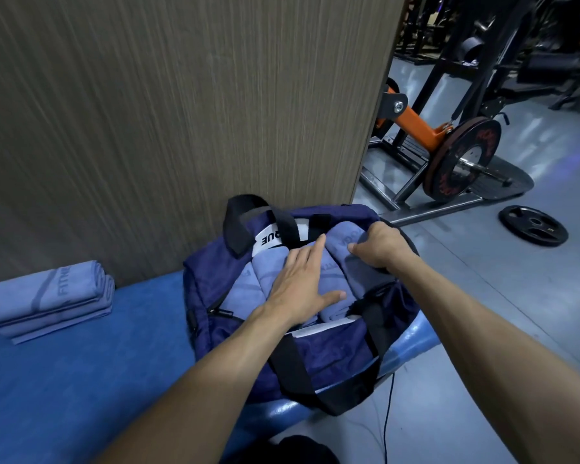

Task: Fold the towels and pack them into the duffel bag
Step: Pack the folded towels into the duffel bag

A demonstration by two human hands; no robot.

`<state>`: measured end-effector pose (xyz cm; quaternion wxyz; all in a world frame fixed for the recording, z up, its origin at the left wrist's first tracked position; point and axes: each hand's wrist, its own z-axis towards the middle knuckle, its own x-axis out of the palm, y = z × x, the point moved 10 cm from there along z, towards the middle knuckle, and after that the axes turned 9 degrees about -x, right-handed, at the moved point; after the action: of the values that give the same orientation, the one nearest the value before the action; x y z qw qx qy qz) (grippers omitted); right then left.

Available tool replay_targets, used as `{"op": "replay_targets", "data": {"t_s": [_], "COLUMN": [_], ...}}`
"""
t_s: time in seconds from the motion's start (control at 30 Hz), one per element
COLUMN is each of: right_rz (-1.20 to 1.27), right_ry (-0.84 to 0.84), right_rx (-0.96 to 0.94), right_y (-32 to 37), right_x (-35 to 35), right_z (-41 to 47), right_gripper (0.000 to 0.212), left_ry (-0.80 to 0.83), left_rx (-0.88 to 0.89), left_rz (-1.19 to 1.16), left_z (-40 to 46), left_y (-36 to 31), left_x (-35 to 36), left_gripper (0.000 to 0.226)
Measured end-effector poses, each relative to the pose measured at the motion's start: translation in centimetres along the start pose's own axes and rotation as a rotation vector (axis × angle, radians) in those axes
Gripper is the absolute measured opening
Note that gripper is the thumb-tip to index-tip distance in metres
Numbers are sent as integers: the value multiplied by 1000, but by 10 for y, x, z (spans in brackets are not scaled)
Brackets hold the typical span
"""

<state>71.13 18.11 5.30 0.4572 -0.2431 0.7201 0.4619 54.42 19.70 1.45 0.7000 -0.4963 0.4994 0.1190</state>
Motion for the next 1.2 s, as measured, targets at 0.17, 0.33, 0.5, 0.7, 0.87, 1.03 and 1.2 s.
{"op": "replay_targets", "data": {"t_s": [0.17, 0.33, 0.5, 0.7, 0.87, 1.03, 1.2], "right_rz": [-90, 38, 138, 467, 510, 192, -118], "right_ry": [-63, 14, 76, 154, 148, 153, 272], "right_rx": [25, 8, 33, 117, 106, -21, -162], "right_y": [-3, 0, -6, -12, -13, 5, 31], "right_x": [8, 20, 25, 23, 34, 38, 43], "right_z": [2, 7, 10, 13, 11, 11, -2], "right_gripper": [32, 31, 29, 64, 47, 36, 43], "left_ry": [12, 39, 41, 39, 48, 48, 65], "left_rx": [1, -5, 6, 11, 7, 41, 41], "left_rz": [92, 112, 136, 117, 112, 91, 265], "left_z": [1, 2, 0, -1, -1, 10, 29], "left_y": [-1, -2, -3, -3, -3, -16, -32], "left_x": [-1, 0, 0, -2, -1, -13, -10], "left_gripper": [76, 78, 78, 80, 81, 79, 59]}}
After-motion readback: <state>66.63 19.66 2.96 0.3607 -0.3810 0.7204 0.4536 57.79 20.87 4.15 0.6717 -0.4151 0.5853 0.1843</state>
